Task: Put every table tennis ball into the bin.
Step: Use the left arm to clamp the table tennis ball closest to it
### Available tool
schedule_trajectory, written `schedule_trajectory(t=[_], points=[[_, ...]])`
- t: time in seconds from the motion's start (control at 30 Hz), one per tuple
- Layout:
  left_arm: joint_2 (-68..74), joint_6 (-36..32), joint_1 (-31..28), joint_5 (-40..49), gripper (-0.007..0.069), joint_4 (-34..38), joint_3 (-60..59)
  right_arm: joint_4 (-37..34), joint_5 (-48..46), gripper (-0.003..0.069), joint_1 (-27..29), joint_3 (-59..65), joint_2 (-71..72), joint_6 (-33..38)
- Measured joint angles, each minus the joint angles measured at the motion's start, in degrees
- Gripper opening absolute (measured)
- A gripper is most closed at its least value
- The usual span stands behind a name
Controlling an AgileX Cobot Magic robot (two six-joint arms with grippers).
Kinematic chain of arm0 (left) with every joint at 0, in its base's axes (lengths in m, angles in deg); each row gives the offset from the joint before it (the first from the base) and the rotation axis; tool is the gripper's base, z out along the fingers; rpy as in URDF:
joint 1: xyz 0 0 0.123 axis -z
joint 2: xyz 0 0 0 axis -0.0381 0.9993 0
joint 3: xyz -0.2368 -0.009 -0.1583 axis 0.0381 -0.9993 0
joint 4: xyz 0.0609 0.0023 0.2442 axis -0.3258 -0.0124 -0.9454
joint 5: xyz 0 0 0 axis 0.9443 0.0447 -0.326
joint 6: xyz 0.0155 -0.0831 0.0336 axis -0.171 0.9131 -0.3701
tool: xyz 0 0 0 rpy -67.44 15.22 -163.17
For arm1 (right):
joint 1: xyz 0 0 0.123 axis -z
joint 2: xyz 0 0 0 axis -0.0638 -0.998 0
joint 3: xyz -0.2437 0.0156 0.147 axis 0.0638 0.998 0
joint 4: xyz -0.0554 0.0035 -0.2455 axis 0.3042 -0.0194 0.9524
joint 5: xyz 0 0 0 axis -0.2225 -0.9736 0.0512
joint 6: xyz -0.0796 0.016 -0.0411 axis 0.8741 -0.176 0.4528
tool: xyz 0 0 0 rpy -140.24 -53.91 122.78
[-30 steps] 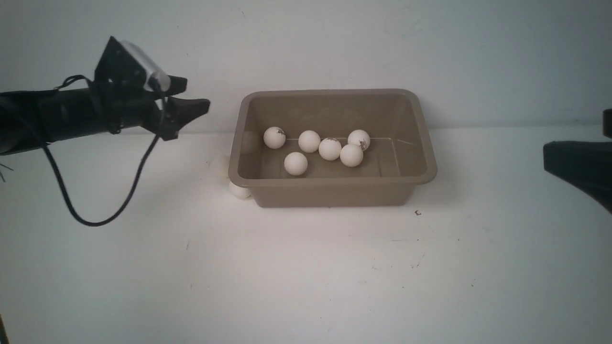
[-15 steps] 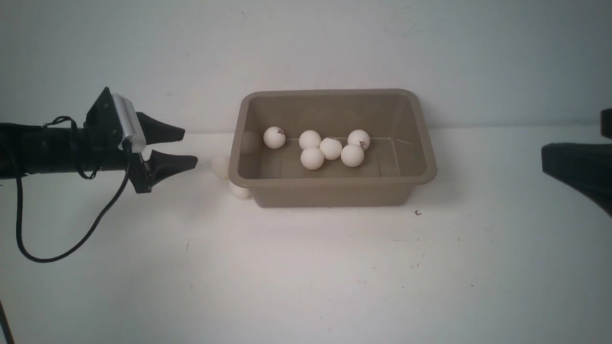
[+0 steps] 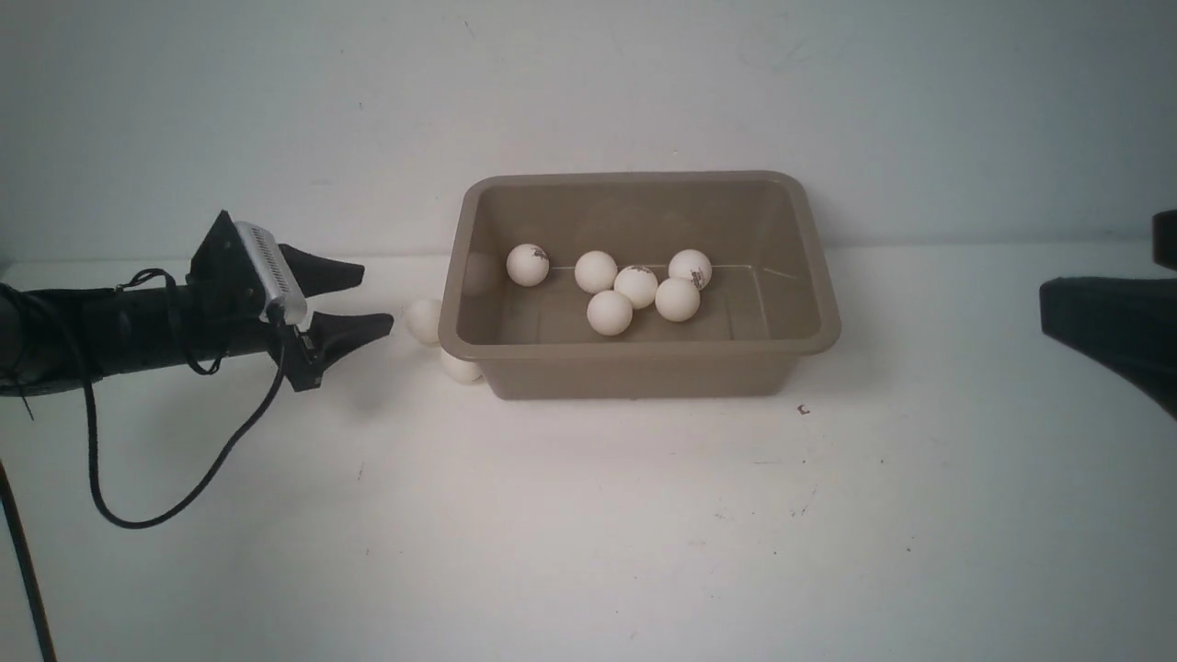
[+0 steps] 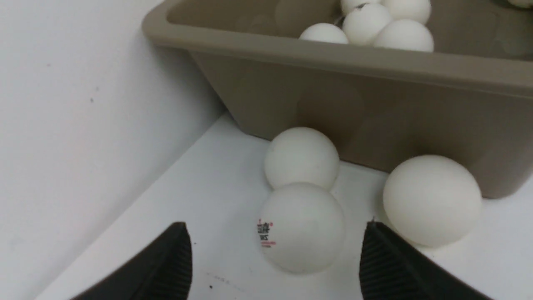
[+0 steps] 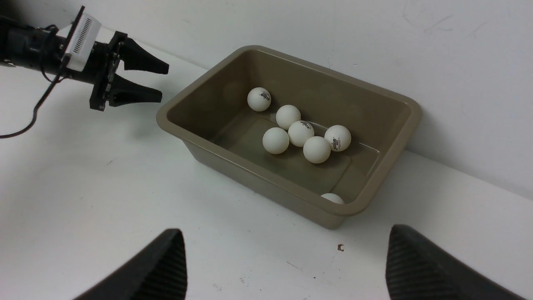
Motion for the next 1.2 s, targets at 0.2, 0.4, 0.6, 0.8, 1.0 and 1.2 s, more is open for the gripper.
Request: schedule_trajectory(t=[0.2,0.4,0.6,0.8,1.0,1.2], points=[[0.0,0.71,4.5,-4.91,0.0489,-0.16,0.0,0.0,0.0,0.0582,0.0,0.0,0.0,0.0],[0.27,-0.53,6.83,-8.66,0.0489,1.13,0.05,0.0,-0.25,0.0582,0.0,0.0,0.0,0.05],[0.7,-2.36,6.83,-10.43,0.0489,2.76,0.05,-0.4,-1.2,0.0582,0.0,0.0,0.0,0.11],[0.7,-2.7,6.83,-11.85,0.0458,3.07,0.05,-2.02,-1.4,0.0582,0.0,0.0,0.0,1.45],[0.7,-4.52,6.83,-13.69,0.0316,3.13,0.05,-2.37,-1.4,0.0582,0.0,0.0,0.0,1.69],[0.7,-8.28,6.83,-13.69,0.0316,3.13,0.05,-2.54,-1.4,0.0582,0.0,0.0,0.0,1.69]])
